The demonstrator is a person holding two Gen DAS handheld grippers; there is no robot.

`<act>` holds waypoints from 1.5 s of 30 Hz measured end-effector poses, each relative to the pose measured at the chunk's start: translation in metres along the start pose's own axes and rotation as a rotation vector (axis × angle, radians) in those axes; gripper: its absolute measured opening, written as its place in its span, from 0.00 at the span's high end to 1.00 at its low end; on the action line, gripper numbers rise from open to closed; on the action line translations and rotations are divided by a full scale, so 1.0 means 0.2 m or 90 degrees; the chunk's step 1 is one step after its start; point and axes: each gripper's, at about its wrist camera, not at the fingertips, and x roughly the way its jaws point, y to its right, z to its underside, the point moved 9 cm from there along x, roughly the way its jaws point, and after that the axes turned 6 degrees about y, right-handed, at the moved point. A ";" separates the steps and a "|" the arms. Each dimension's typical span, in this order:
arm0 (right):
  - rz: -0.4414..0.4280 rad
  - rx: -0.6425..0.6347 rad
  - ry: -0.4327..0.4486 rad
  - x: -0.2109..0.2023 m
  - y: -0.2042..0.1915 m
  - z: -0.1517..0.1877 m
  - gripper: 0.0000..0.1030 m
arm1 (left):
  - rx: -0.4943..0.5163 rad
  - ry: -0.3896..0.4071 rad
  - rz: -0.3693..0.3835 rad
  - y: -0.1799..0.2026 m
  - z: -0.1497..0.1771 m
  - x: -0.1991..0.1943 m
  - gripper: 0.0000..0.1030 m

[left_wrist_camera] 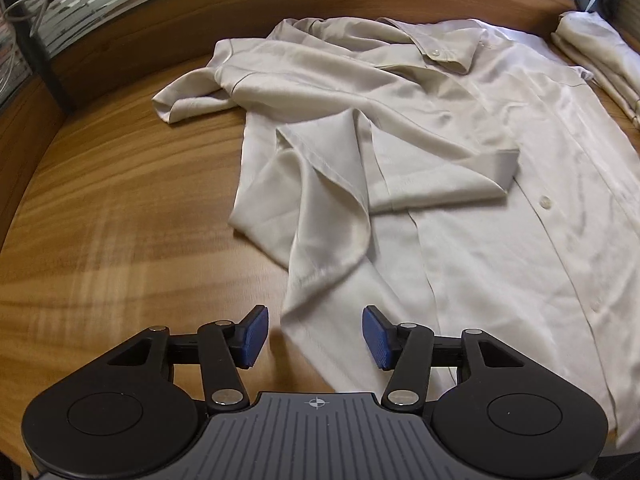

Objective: Fold clothes
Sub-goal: 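Grasp the cream shirt side edge with the left gripper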

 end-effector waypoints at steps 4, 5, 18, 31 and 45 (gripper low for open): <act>0.007 -0.003 0.004 -0.01 0.00 -0.01 0.46 | 0.011 0.002 -0.003 -0.02 -0.05 0.07 0.47; 0.008 -0.003 0.005 -0.01 0.00 -0.01 0.46 | 0.012 0.009 -0.002 -0.02 -0.07 0.08 0.50; 0.001 -0.028 0.028 0.01 -0.03 -0.09 0.43 | -0.095 0.047 -0.028 -0.14 0.06 -0.29 0.94; -0.031 -0.102 -0.001 0.08 -0.12 -0.08 0.43 | -0.206 -0.040 -0.092 -0.24 0.59 -0.47 0.90; -0.017 -0.115 0.002 0.04 -0.14 -0.11 0.41 | -0.170 0.000 -0.050 -0.26 0.34 -0.23 0.46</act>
